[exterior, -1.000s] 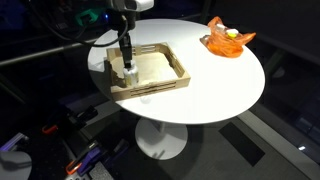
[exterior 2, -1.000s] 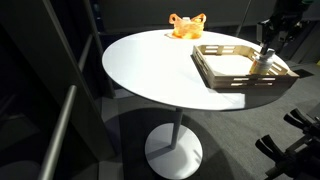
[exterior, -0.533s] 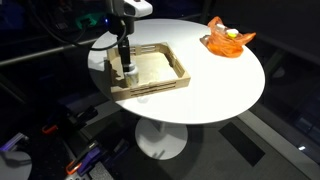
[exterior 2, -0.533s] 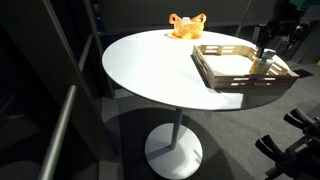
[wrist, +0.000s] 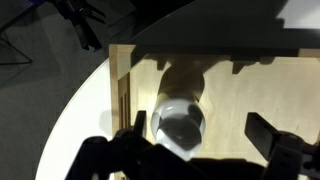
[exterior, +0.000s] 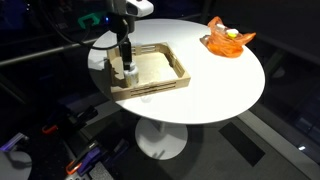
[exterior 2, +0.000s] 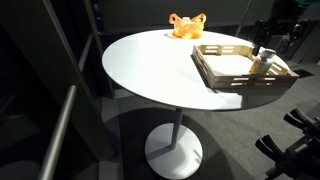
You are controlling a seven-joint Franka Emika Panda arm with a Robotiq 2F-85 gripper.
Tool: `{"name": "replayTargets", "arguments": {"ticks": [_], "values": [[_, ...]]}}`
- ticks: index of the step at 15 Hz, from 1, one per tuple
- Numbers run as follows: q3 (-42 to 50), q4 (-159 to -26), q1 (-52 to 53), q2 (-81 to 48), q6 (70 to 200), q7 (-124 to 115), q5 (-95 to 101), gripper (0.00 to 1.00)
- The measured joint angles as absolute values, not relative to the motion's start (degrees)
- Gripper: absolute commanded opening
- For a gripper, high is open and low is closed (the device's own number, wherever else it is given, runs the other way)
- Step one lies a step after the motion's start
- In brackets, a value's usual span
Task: Pick up the white lid and twist it onto the white medicine bottle in the wooden tray
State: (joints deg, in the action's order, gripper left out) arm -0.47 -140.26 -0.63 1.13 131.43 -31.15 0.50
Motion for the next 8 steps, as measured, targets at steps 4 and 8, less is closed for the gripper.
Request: {"name": "replayTargets", "arguments": {"ticks": [4, 8], "values": [[-0.3, -139.6, -0.6, 1.6, 131.6, -24.6, 0.4, 1.00], [0.0, -138.5, -0.7, 2.1, 131.7, -17.1, 0.4, 1.00]]}}
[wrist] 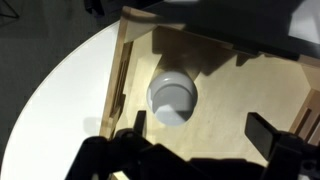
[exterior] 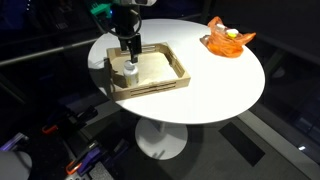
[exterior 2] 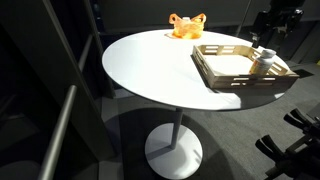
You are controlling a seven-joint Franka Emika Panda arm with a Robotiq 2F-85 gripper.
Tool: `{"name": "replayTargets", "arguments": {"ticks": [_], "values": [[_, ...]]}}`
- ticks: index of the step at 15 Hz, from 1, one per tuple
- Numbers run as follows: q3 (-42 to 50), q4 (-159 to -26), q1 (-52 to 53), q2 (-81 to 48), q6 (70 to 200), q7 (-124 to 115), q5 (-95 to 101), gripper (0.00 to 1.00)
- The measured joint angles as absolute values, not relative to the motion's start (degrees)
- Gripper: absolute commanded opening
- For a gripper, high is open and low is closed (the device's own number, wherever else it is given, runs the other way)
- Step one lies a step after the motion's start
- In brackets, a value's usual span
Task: Pick up the white lid and twist it onto the white medicine bottle in the wooden tray
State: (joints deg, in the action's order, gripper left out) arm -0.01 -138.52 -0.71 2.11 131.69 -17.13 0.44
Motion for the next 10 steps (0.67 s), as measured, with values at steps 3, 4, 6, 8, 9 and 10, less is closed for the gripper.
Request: {"name": "replayTargets", "arguments": {"ticks": [3, 4, 6, 8, 9, 10], "values": [[0.2, -137.7, -0.7, 2.3, 131.9, -12.3, 0.4, 1.00], [0.2, -137.4, -0.7, 2.5, 131.9, -11.0, 0.4, 1.00], [0.3, -137.1, -0.7, 2.7, 131.9, -9.2, 0.4, 1.00], [0.4, -136.7, -0.7, 3.0, 131.9, -8.1, 0.4, 1.00], [0.4, -136.7, -0.7, 3.0, 131.9, -8.0, 0.4, 1.00], [0.4, -136.7, -0.7, 2.9, 131.9, -8.0, 0.4, 1.00]]}}
